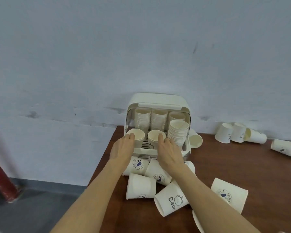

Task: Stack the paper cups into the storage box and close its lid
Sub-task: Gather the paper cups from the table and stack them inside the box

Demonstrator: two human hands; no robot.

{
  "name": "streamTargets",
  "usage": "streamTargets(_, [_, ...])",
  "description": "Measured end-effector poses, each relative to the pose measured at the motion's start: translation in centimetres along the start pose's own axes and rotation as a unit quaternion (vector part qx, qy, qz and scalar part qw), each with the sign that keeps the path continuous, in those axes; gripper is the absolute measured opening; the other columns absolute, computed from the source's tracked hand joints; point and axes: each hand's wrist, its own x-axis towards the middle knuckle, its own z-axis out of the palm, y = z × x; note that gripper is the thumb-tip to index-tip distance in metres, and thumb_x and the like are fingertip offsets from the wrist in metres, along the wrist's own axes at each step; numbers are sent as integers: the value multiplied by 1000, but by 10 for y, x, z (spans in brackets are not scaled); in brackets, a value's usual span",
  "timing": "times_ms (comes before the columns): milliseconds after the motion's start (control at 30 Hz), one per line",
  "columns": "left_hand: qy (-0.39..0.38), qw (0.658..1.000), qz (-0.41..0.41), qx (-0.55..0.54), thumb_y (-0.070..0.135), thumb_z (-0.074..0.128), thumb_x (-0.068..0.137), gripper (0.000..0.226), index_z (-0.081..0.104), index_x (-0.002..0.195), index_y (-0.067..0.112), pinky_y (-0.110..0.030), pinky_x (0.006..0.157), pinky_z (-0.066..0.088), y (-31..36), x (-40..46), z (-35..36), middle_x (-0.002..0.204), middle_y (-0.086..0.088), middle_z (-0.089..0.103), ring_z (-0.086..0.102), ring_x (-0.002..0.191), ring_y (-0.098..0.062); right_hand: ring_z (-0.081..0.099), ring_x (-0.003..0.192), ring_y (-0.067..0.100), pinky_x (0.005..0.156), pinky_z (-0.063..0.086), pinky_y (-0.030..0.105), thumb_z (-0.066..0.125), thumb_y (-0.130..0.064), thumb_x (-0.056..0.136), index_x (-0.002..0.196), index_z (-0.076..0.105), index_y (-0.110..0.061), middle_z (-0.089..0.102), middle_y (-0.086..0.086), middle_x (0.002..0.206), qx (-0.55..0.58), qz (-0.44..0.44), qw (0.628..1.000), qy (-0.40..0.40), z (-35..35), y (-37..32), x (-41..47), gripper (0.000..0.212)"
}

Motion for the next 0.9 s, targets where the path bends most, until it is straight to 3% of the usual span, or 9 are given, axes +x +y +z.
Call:
streamTargets(133, [-44,997,-6,-68,0,52,86,52,34,134,9,-38,72,46,-8,-4,-12,120,-11,56,60,98,-33,51,106,33,87,42,40,44,-3,86,117,46,-7,54,13,115,12,5,1000,-28,-21,-5,-18,31])
streamTargets(267, [-48,990,-29,-128,3,45,87,43,41,129,10,-38,76,47,1,-33,-35,116,-10,52,56,98,-30,49,109,32,93,38,41,45,-7,87,113,49,-9,53,12,117,25,21,999,-35,-46,-11,-38,26])
streamTargets(400, [-43,981,-33,-188,14,45,92,36,47,128,13,-40,86,48,13,-77,-58,120,-7,51,54,106,-26,48,108,29,86,40,38,44,-6,87,111,50,-11,53,9,116,92,37,995,-30,-64,-19,-67,25])
streamTargets(533, [-26,977,-33,-209,20,45,95,38,46,133,18,-38,88,46,26,-116,-85,128,-2,49,53,113,-25,49,113,29,90,41,38,42,-6,88,127,49,-13,52,8,123,131,35,990,-26,-81,-24,-105,40])
streamTargets(733, [12,965,-44,-257,22,46,93,34,51,127,22,-38,87,46,50,-156,-112,121,1,53,55,110,-23,48,112,26,90,40,36,42,-10,89,129,47,-16,53,5,124,165,51,985,-22,-97,-22,-160,40])
streamTargets(900, [9,963,-21,-268,23,45,94,36,49,130,24,-33,85,45,77,-169,-112,127,6,51,53,112,-18,41,125,22,101,33,34,39,-11,92,148,29,-21,44,1,138,174,67,982,-8,-108,-5,-185,58])
